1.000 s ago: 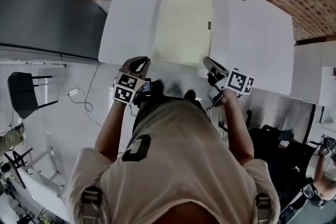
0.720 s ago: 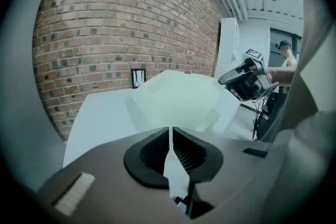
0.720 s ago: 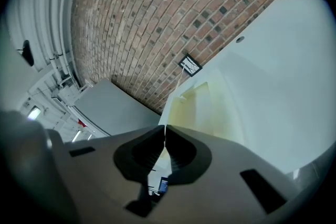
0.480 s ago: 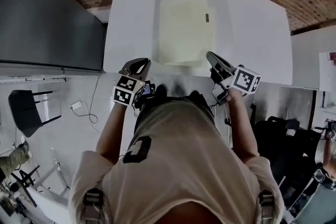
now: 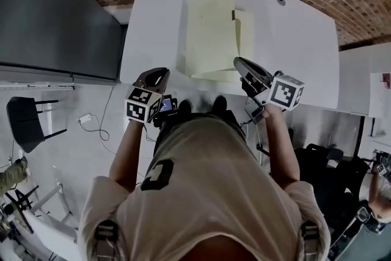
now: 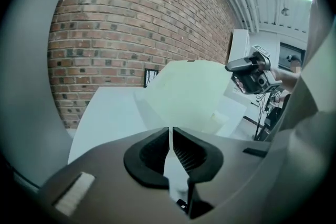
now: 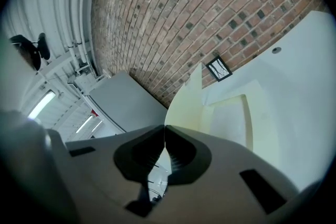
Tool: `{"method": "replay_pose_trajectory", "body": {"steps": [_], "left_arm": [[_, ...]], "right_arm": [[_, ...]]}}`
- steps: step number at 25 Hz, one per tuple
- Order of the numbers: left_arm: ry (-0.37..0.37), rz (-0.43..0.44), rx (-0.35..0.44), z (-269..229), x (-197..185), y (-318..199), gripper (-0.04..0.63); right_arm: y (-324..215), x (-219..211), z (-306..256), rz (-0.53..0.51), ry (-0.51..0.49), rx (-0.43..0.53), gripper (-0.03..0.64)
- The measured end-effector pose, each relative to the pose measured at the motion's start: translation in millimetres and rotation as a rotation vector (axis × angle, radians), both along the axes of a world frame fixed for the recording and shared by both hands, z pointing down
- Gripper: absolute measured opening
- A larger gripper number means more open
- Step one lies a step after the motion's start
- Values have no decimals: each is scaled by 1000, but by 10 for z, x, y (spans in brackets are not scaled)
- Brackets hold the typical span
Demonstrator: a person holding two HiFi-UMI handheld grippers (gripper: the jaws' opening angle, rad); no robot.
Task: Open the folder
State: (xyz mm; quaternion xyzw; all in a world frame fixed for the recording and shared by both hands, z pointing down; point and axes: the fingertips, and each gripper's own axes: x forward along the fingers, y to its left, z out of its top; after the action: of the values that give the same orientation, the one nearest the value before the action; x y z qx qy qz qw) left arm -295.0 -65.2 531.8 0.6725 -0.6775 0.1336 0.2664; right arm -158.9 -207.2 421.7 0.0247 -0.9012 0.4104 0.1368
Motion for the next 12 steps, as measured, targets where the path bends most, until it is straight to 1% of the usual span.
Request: {"method": "replay_pose_trajectory", "body": {"steps": [2, 4, 6, 8, 12], "left_arm": [[3, -21, -7, 0, -10, 17, 21], [14, -50, -19, 13, -45, 40, 21], [39, -84, -23, 21, -73, 41, 21], [55, -108, -21, 21, -71, 23, 21], [56, -124, -27, 40, -61, -25, 21]], "right_arm": [[-31, -25, -26, -35, 33, 25, 8], [-43, -71, -6, -80, 52, 30, 8], [-99, -85, 2, -115, 87, 76, 6], [-192, -58, -33, -124, 114, 113, 6], [-369, 1, -132, -118, 143, 193, 6]]}}
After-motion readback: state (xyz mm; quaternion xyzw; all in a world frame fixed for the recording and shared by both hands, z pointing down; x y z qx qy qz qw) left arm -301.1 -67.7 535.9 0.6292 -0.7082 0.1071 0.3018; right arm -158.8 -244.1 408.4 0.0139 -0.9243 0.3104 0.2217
